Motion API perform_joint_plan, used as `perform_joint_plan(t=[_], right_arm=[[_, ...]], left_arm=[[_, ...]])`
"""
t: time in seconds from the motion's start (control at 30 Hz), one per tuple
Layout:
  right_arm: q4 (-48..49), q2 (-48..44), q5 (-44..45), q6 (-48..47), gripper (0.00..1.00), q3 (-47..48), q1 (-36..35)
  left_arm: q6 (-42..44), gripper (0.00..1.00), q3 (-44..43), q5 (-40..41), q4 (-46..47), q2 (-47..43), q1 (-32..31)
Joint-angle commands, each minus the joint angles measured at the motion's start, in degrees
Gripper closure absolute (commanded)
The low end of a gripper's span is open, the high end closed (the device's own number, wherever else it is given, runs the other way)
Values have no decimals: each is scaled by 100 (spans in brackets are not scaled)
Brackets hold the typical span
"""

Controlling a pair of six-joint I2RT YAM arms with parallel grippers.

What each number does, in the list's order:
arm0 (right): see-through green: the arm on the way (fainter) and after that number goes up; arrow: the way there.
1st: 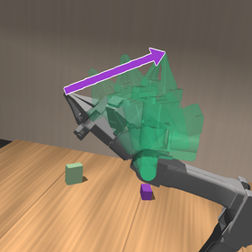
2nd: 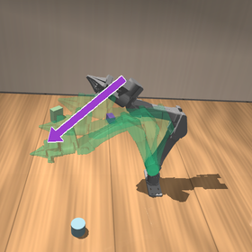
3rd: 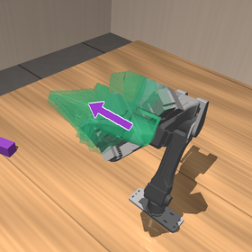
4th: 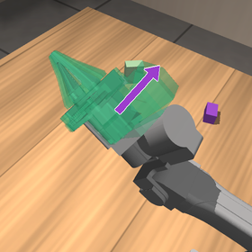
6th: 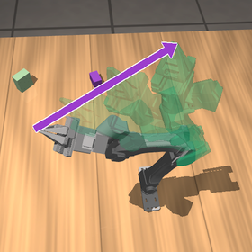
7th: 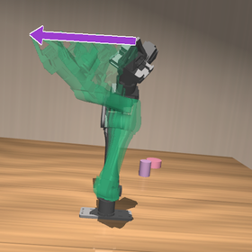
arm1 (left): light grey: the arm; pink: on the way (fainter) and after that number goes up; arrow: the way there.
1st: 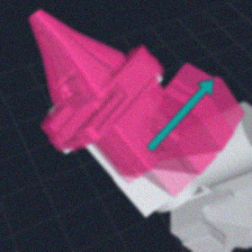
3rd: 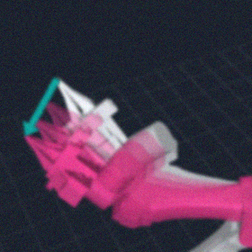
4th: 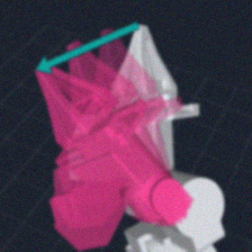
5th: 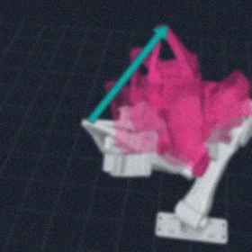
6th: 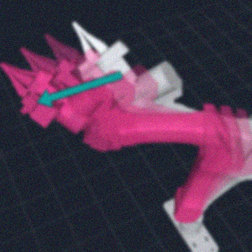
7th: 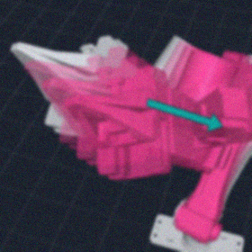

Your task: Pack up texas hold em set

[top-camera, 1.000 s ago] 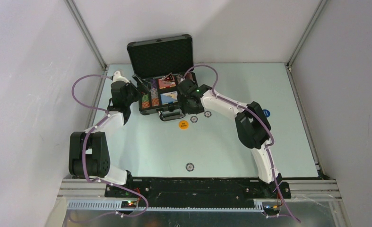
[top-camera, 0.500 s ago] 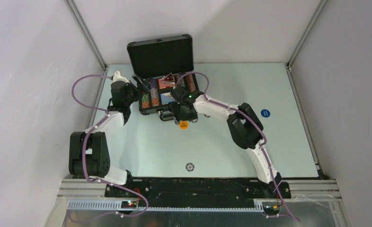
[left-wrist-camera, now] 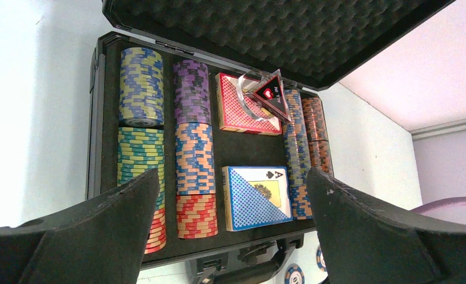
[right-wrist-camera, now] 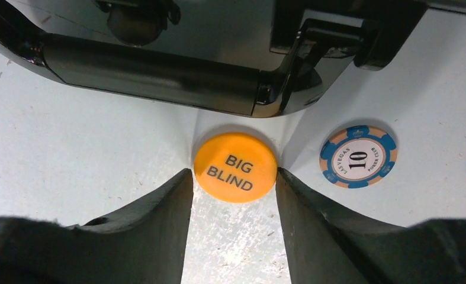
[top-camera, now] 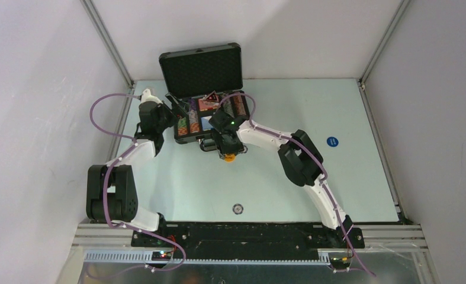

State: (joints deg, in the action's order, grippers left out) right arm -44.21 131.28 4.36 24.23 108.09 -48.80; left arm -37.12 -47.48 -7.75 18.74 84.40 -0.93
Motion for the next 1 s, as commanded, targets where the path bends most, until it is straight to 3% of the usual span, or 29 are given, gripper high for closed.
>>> perform_joint_plan(t=[0.0,0.2,0.47,0.67,0.97], right_arm=[[-305,137,238,-120,42,274,-80],[-398,171,329,-168,42,274,-103],[-207,196,481,-169,49,270,-91],[-95,234,482,-207,40,380,-75],[-88,412,444,-246,42,546,-1]], left_arm=[[-41,2,-269,-46,108,13,58],[-49,2,-270,-57,109,14,58],[-49,2,-270,-51,104,8,60],[-49,2,-267,-45,103,8,60],[-49,2,-269,-58,109,8,66]])
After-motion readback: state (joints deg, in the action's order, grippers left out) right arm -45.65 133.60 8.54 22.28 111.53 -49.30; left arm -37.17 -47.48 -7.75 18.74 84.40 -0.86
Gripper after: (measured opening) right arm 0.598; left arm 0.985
